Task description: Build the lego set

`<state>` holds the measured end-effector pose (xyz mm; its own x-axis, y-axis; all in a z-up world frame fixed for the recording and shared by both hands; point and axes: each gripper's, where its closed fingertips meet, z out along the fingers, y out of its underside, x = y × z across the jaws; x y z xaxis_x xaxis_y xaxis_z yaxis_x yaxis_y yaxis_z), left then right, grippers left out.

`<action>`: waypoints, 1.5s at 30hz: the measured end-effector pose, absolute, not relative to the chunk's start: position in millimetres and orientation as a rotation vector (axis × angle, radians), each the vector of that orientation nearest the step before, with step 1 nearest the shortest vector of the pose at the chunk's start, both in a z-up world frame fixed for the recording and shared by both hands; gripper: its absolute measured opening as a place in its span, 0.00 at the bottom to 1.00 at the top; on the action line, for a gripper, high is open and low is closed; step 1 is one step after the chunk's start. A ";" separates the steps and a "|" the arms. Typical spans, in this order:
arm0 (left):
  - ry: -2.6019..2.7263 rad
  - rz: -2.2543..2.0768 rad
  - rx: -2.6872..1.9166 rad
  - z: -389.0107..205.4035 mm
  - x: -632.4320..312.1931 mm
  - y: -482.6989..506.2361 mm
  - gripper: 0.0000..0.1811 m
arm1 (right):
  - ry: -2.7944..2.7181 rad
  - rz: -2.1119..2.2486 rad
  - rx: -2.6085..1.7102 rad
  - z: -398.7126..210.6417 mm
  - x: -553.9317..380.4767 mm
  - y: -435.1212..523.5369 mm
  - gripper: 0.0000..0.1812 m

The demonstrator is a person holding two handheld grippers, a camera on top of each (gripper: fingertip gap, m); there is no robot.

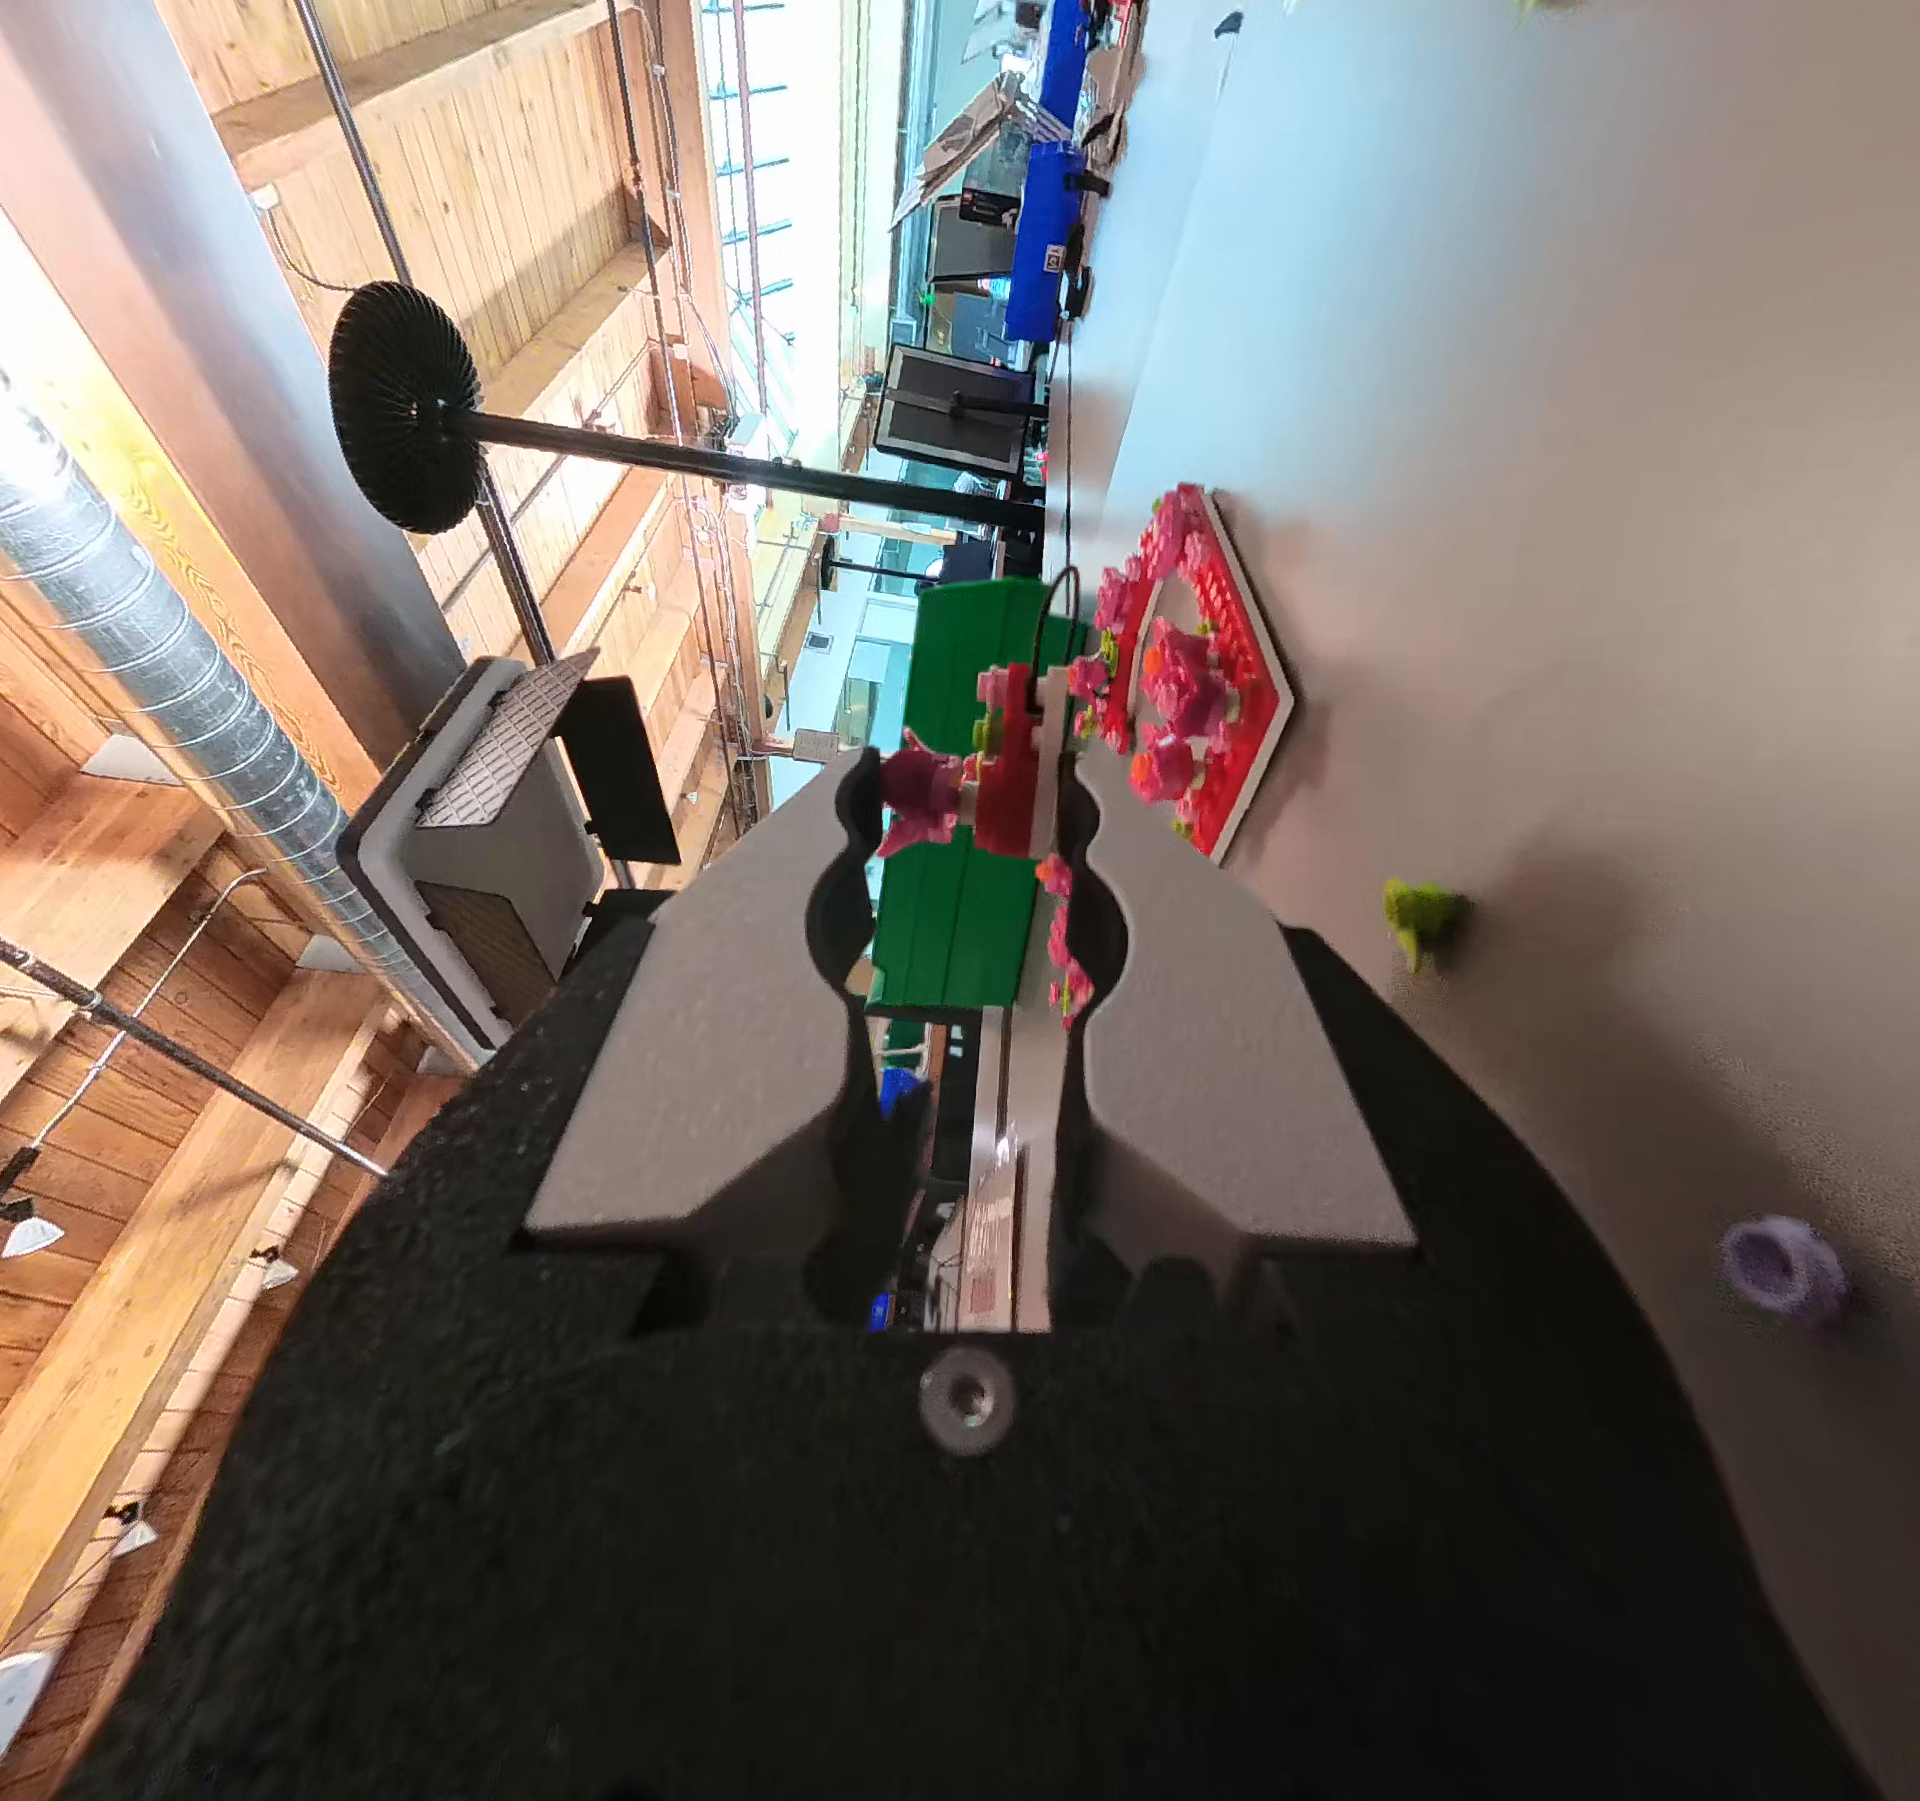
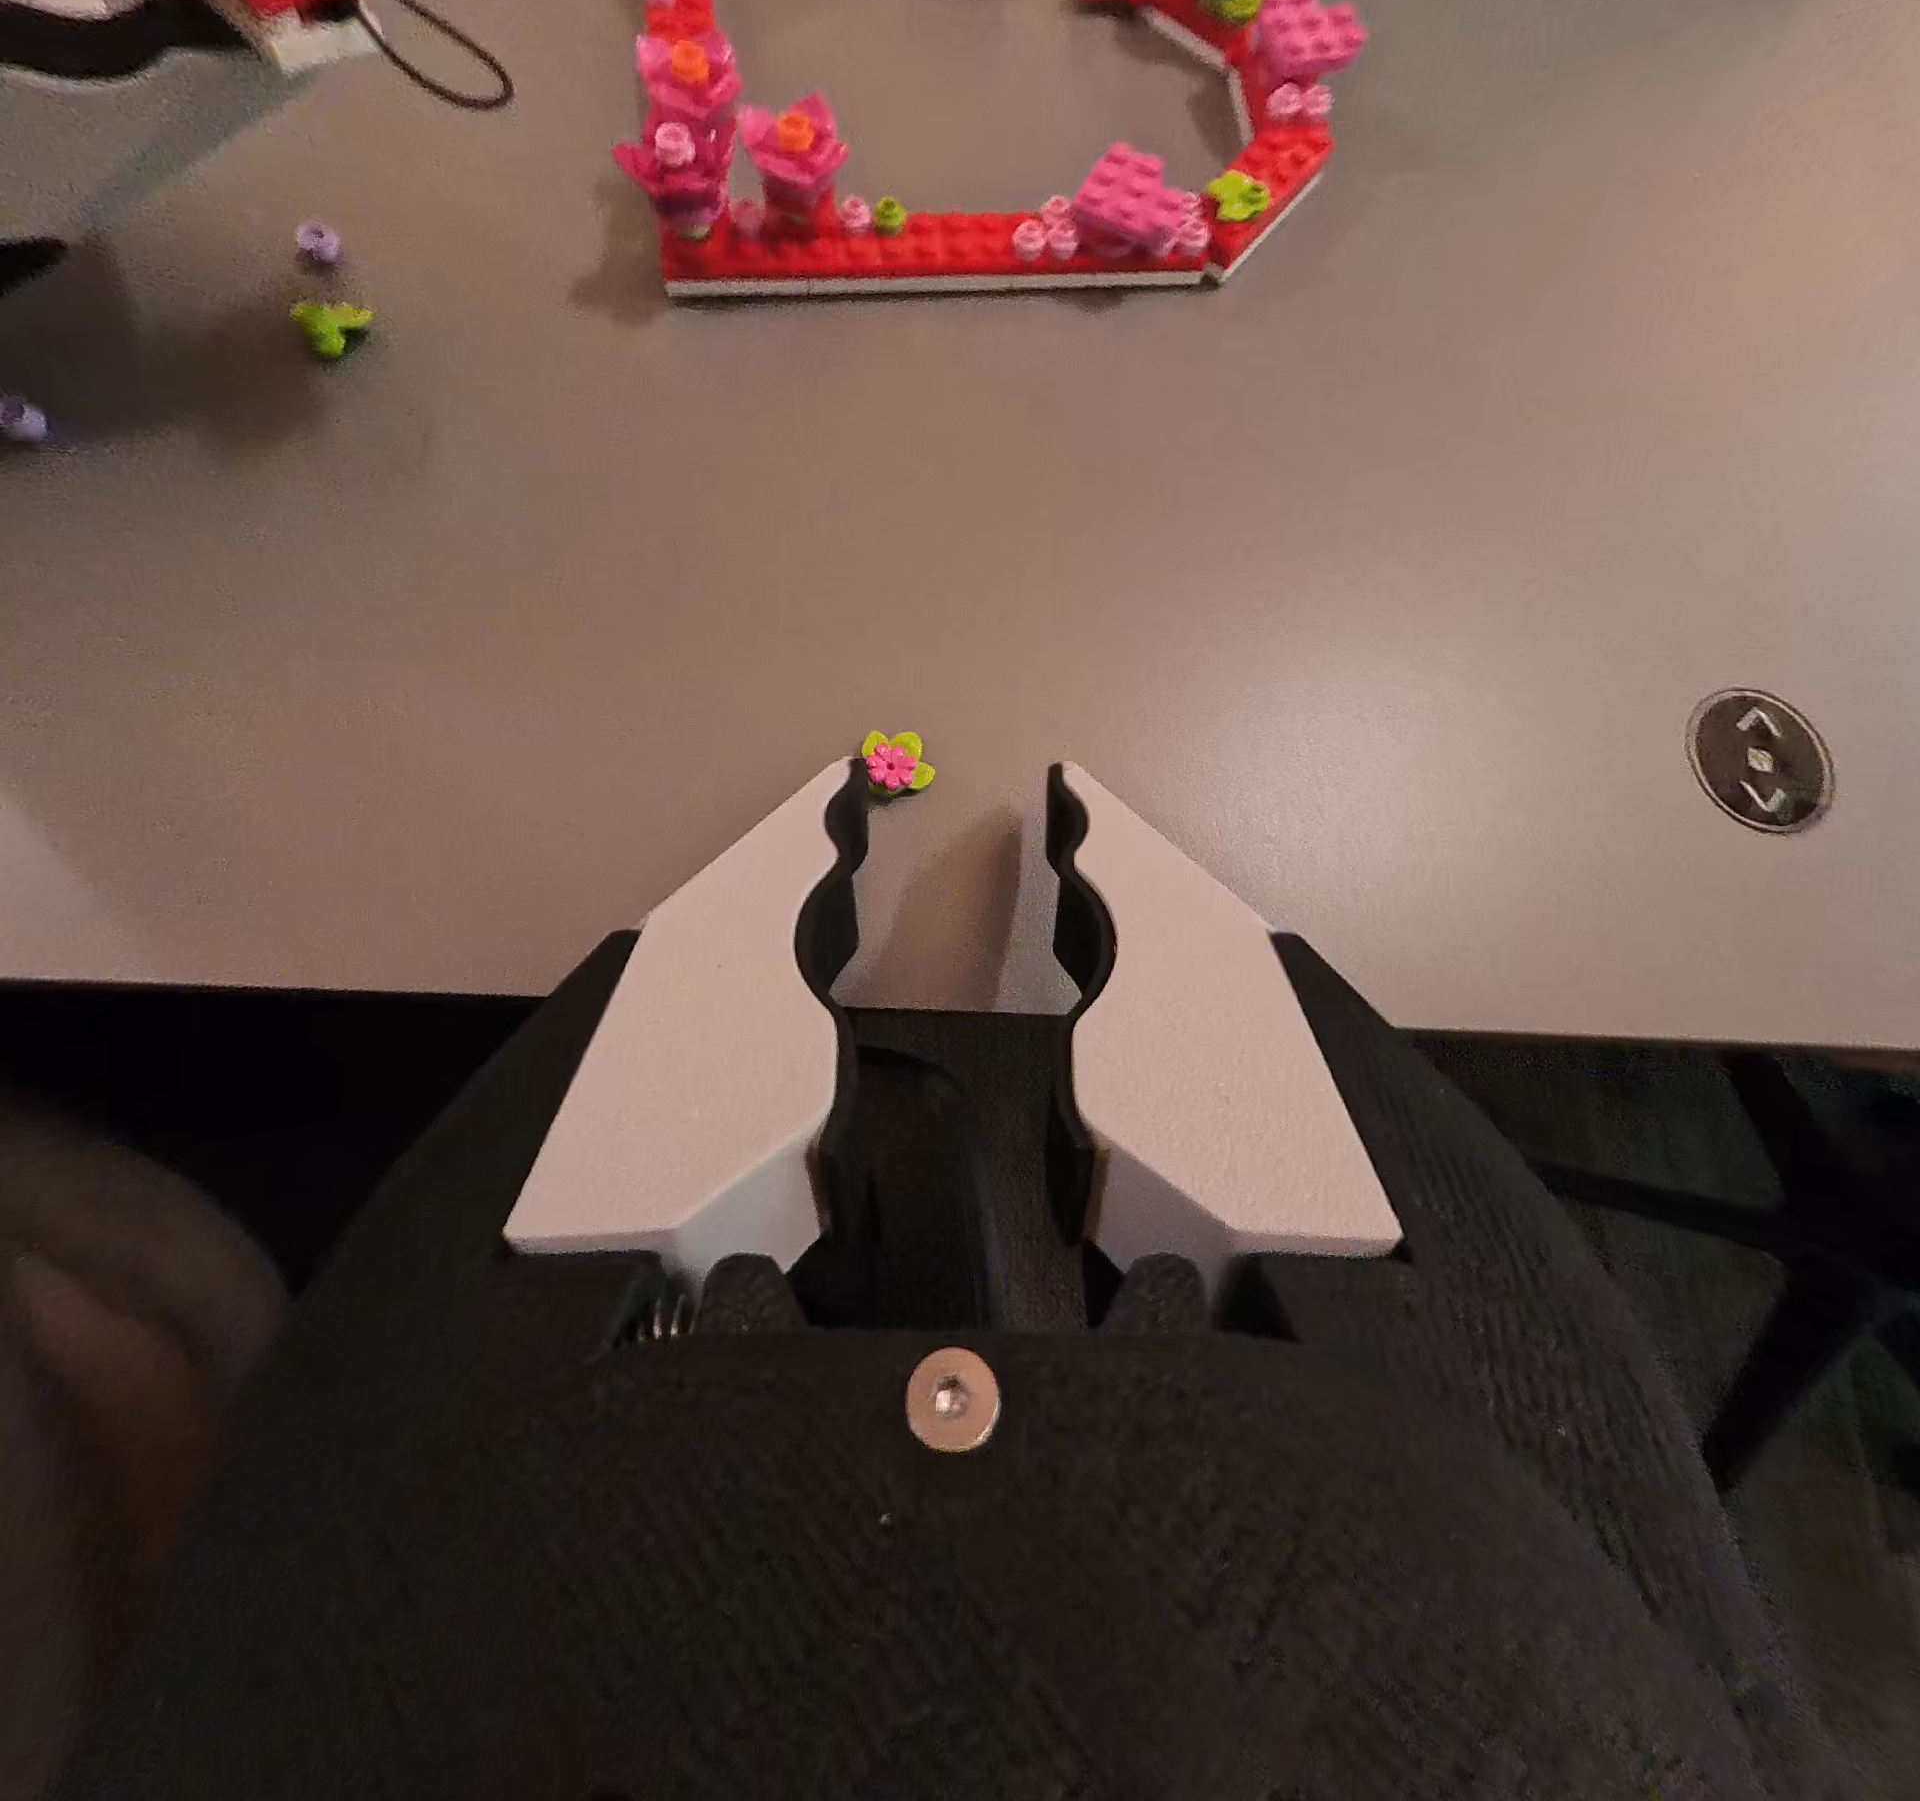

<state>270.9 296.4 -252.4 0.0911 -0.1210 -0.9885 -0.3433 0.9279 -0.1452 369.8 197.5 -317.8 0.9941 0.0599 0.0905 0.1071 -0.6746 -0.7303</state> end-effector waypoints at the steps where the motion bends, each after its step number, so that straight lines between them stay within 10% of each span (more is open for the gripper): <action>1: 1.484 0.179 -0.388 -254.3 270.1 299.8 0.17 | -0.095 -0.082 -2.296 -315.5 369.3 196.8 0.18; 45: 1.479 0.010 -0.253 -249.1 272.0 254.8 0.17 | -0.413 0.619 -2.149 -250.6 260.9 249.1 0.04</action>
<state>272.0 254.8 -249.1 0.0964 -0.1476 -0.9843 -0.1614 0.9735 -0.1617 260.9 249.1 -250.6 0.8237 0.4900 -0.2852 0.0749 -0.5927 -0.8019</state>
